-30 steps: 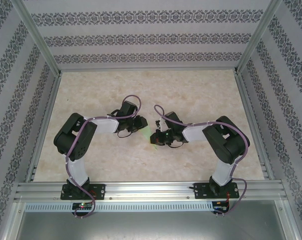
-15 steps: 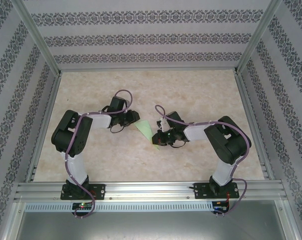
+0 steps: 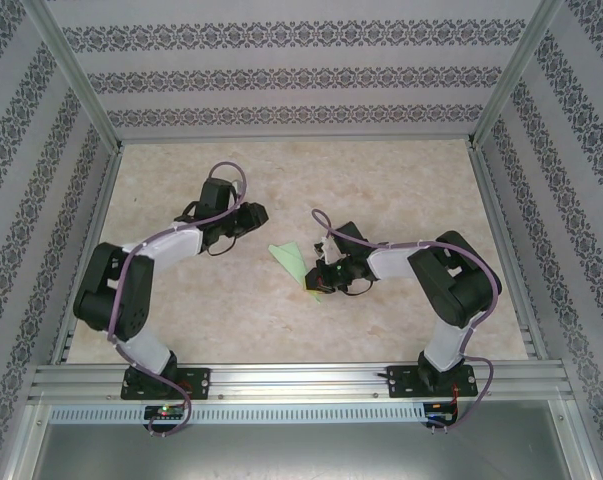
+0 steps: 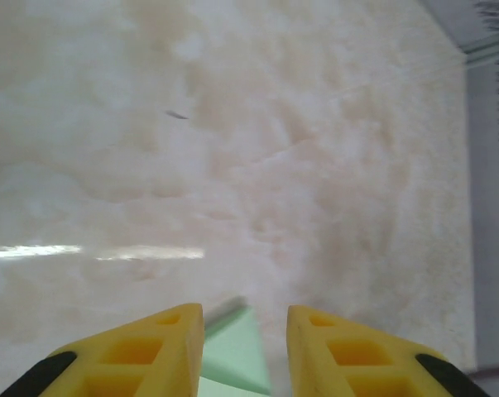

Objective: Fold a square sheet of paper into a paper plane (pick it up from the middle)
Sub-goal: Fold the wing for the fifth time at the center of the table.

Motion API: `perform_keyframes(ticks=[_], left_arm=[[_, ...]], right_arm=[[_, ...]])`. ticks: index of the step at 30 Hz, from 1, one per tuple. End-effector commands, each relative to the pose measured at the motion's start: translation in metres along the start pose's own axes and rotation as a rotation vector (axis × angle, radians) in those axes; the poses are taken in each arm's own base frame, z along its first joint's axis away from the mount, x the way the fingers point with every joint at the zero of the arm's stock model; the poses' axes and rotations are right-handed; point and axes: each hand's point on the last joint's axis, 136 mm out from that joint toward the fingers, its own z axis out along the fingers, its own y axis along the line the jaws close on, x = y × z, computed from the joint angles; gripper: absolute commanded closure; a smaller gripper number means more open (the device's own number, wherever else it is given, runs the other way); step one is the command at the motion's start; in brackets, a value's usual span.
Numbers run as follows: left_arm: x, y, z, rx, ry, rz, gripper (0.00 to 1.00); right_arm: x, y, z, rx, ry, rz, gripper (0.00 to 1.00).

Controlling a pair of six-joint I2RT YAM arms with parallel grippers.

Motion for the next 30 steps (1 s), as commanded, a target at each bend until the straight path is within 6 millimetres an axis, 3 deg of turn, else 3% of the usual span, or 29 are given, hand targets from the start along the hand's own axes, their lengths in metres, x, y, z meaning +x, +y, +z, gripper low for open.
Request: perform_keyframes(ticks=[1, 7, 16, 22, 30], left_arm=[[0.047, -0.02, 0.005, 0.019, 0.1, 0.009, 0.7], [0.106, -0.036, 0.028, 0.06, 0.161, -0.028, 0.78], [0.137, -0.002, 0.063, -0.025, 0.208, -0.072, 0.94], [0.128, 0.029, 0.066, -0.14, 0.181, -0.031, 0.96], [0.093, 0.06, 0.063, -0.146, 0.138, -0.027, 0.95]], right_arm=[[0.025, -0.042, 0.012, 0.125, 0.069, 0.138, 1.0], [0.014, -0.038, 0.016, 0.097, 0.019, 0.168, 1.0], [0.016, -0.043, 0.021, 0.105, 0.025, 0.183, 1.0], [0.028, -0.05, 0.02, 0.127, 0.055, 0.191, 1.0], [0.045, -0.055, 0.017, 0.146, 0.116, 0.176, 1.0]])
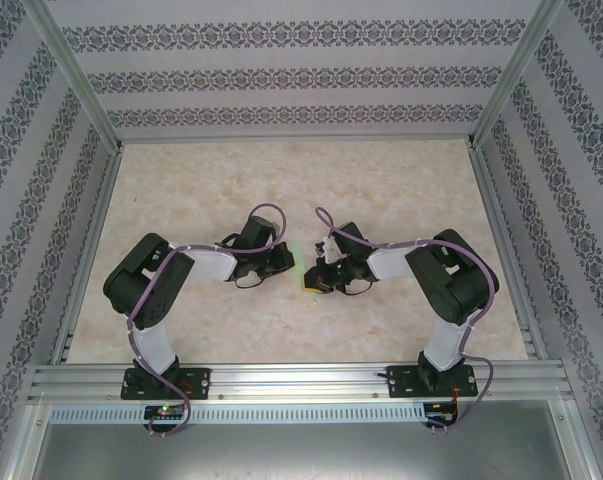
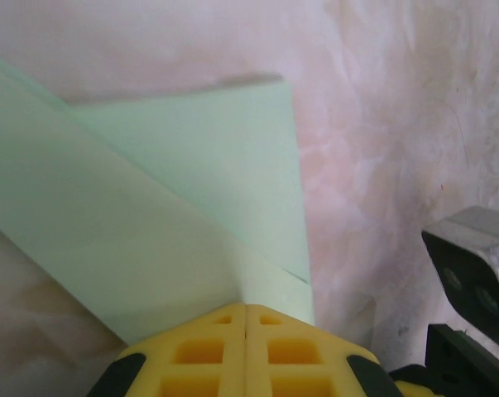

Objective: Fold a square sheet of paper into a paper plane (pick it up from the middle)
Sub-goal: Fold the wing for the fifth time at the center of the table.

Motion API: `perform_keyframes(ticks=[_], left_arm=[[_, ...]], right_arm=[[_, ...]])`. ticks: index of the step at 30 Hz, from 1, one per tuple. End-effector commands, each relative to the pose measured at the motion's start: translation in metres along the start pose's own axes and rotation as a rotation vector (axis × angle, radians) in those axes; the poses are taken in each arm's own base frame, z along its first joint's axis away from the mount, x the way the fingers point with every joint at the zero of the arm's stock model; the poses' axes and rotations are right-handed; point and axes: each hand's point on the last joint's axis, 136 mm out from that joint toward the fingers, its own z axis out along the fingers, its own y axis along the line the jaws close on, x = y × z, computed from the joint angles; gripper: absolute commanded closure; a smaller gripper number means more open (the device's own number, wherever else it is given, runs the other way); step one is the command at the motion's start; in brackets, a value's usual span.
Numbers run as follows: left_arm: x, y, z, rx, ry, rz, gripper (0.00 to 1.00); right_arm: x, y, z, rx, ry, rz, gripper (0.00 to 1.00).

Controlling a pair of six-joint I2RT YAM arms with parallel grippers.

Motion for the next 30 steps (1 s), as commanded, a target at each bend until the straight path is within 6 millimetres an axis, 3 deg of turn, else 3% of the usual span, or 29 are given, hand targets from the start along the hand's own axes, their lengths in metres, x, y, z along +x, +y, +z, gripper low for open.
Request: perform_keyframes(ticks=[1, 14, 19, 24, 30], left_arm=[[-0.036, 0.039, -0.005, -0.079, -0.098, -0.006, 0.94], [-0.094, 0.058, -0.025, -0.061, -0.134, 0.0, 0.92], [-0.111, 0.025, -0.048, 0.03, -0.163, 0.028, 0.89], [-0.101, -0.015, -0.078, 0.103, -0.198, 0.047, 0.88], [-0.051, -0.052, -0.068, 0.147, -0.123, 0.085, 0.88]], right_arm=[[0.045, -0.062, 0.01, 0.198, 0.114, 0.104, 1.0], [0.04, -0.052, 0.009, 0.157, 0.106, 0.094, 1.0], [0.035, -0.049, 0.011, 0.15, 0.094, 0.091, 1.0], [0.024, -0.043, 0.013, 0.137, 0.065, 0.096, 1.0], [0.015, -0.041, 0.013, 0.133, 0.032, 0.102, 1.0]])
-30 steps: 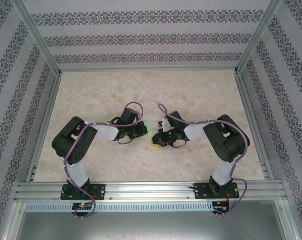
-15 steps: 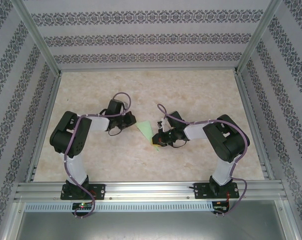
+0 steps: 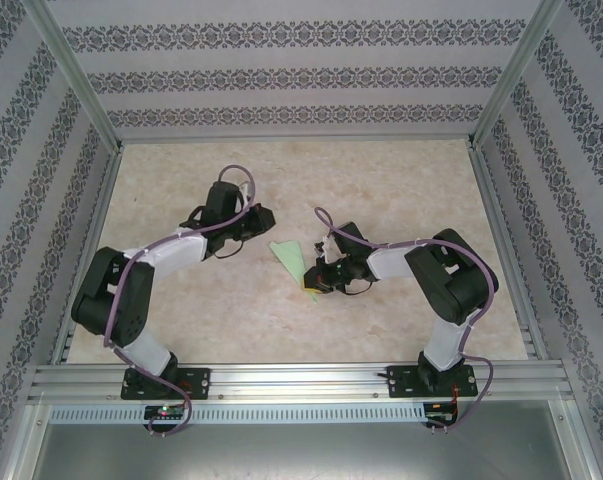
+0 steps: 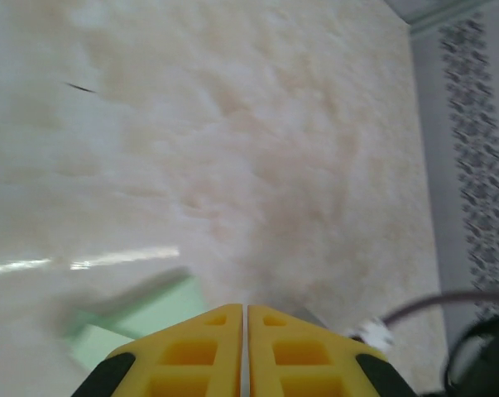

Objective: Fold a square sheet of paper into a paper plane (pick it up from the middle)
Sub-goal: Fold the wing for the fifth time at the center of the table.

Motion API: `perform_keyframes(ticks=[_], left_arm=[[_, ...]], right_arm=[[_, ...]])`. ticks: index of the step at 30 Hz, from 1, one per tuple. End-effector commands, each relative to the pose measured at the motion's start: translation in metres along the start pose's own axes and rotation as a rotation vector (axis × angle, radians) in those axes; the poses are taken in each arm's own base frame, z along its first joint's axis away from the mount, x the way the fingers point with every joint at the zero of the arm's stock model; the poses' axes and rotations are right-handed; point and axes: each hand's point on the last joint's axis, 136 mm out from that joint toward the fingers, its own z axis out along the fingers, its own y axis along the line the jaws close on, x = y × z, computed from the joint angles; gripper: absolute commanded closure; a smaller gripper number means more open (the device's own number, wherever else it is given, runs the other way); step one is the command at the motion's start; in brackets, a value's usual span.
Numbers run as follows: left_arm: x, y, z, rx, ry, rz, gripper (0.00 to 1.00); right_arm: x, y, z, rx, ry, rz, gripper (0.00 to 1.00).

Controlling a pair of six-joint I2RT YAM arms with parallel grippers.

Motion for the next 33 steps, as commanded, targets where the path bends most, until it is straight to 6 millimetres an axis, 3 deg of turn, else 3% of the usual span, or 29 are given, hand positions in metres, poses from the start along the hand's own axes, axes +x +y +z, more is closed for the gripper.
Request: perform_keyframes(ticks=[1, 7, 12, 19, 28, 31, 33], left_arm=[[0.041, -0.001, 0.011, -0.014, 0.084, -0.031, 0.89], [0.081, -0.004, 0.041, 0.014, 0.193, -0.027, 0.89], [0.092, 0.016, 0.062, -0.065, 0.233, -0.027, 0.9], [0.1, 0.038, 0.07, -0.12, 0.24, -0.022, 0.9], [0.118, 0.067, 0.075, -0.188, 0.273, -0.048, 0.91], [0.119, 0.069, 0.074, -0.198, 0.276, -0.052, 0.92], [0.119, 0.068, 0.074, -0.196, 0.277, -0.053, 0.92]], right_arm=[[0.016, -0.042, 0.012, 0.139, 0.025, 0.109, 1.0], [0.011, -0.038, 0.013, 0.12, 0.012, 0.111, 1.0], [0.008, -0.035, 0.012, 0.122, 0.002, 0.105, 1.0], [0.003, -0.022, 0.008, 0.095, -0.019, 0.098, 1.0], [-0.019, 0.036, -0.01, -0.005, -0.084, -0.002, 1.0], [-0.024, 0.038, -0.002, -0.005, -0.079, -0.006, 1.0], [-0.026, 0.027, 0.004, 0.028, -0.073, 0.012, 1.0]])
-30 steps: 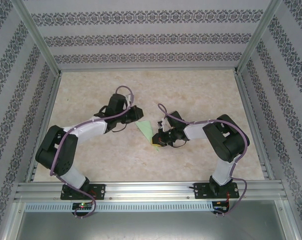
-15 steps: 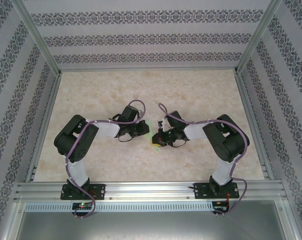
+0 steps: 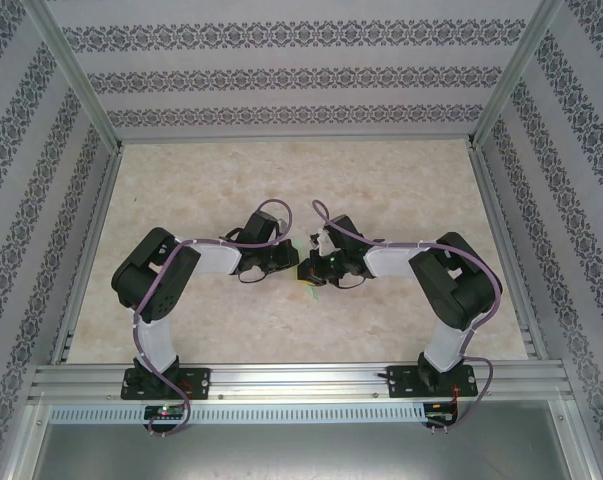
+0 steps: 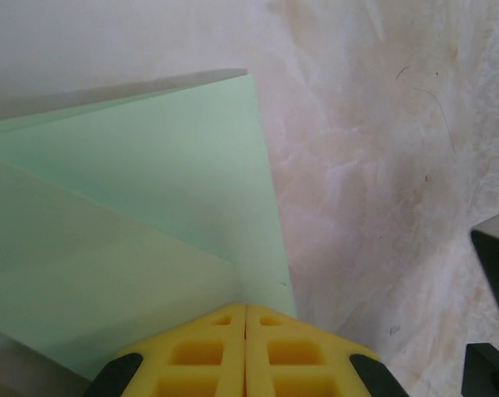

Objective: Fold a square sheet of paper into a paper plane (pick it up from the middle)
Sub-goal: Fold the wing for the fifth time at the center of the table.

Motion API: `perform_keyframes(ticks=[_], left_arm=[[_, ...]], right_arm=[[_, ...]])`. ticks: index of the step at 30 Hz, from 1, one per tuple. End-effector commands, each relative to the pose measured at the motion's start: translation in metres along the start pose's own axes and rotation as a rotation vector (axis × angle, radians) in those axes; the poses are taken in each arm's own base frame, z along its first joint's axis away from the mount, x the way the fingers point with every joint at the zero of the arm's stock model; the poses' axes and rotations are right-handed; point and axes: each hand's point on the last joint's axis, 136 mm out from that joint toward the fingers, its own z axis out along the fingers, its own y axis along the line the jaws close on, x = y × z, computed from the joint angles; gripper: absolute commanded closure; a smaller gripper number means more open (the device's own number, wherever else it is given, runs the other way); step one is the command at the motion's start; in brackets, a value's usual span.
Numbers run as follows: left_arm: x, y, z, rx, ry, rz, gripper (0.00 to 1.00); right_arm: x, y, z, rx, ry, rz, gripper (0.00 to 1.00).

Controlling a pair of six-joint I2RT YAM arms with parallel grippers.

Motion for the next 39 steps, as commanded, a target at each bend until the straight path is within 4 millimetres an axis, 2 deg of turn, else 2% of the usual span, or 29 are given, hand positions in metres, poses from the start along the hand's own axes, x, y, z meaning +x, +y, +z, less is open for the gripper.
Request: perform_keyframes(ticks=[1, 6, 8, 11, 19, 22, 26, 39], left_arm=[[0.01, 0.025, 0.011, -0.08, 0.018, -0.019, 0.92], [0.009, 0.023, 0.011, -0.083, 0.023, -0.013, 0.92], [0.008, 0.025, 0.01, -0.095, 0.023, -0.016, 0.92], [0.01, 0.041, 0.01, -0.185, 0.033, -0.043, 0.94], [0.018, 0.07, 0.01, -0.279, 0.05, -0.12, 0.97], [0.019, 0.076, 0.011, -0.291, 0.054, -0.13, 0.97], [0.021, 0.078, 0.013, -0.298, 0.063, -0.132, 0.98], [0.021, 0.08, 0.012, -0.31, 0.071, -0.123, 0.98]], right_arm=[[-0.009, -0.008, 0.009, 0.038, -0.02, 0.01, 1.0], [-0.013, -0.037, 0.021, 0.138, -0.01, 0.054, 1.0], [-0.007, -0.05, 0.021, 0.187, 0.0, 0.065, 1.0], [0.007, -0.063, 0.019, 0.212, 0.034, 0.077, 1.0], [0.038, -0.062, 0.004, 0.19, 0.104, 0.055, 1.0], [0.051, -0.068, -0.001, 0.196, 0.119, 0.059, 1.0], [0.066, -0.073, -0.005, 0.184, 0.135, 0.075, 0.99], [0.108, -0.112, -0.023, 0.235, 0.17, 0.142, 0.98]])
